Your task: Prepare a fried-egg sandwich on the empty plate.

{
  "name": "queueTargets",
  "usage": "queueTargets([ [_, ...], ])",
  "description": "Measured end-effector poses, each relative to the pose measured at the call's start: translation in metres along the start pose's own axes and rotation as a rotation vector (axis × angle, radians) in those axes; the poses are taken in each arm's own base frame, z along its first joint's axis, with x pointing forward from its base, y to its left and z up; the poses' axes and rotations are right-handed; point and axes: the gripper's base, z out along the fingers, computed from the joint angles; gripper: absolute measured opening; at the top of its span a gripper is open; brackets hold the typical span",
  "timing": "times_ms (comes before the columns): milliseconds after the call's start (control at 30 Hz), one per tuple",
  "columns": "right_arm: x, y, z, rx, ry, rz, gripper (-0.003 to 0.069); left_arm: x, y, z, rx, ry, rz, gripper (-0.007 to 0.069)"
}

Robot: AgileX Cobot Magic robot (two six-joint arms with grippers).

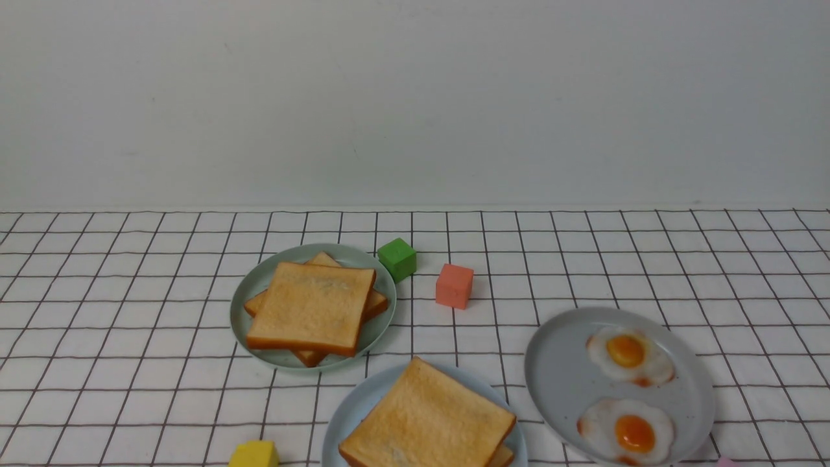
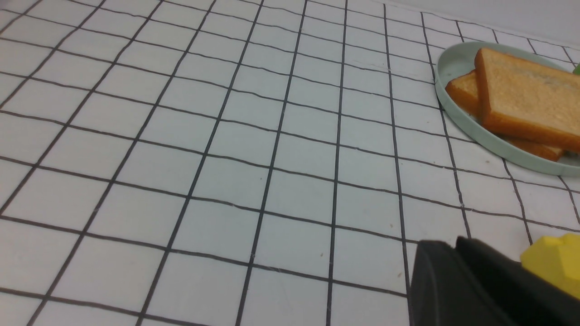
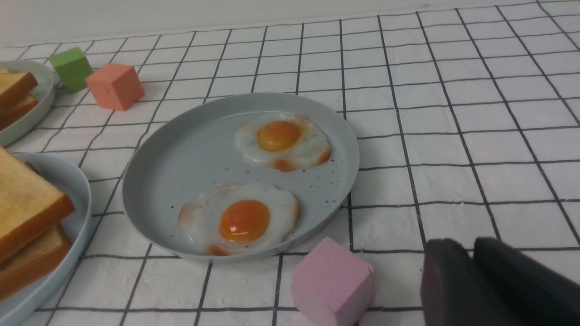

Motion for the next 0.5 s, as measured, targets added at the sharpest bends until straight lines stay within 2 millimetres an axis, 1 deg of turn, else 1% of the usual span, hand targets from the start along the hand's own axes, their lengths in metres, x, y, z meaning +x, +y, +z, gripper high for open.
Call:
queueTargets([
  [500, 0.0, 0.0, 0.0, 0.0, 0.0, 0.0, 0.012, 0.0, 0.0, 0.0, 0.0, 0.0, 0.0, 0.0074],
])
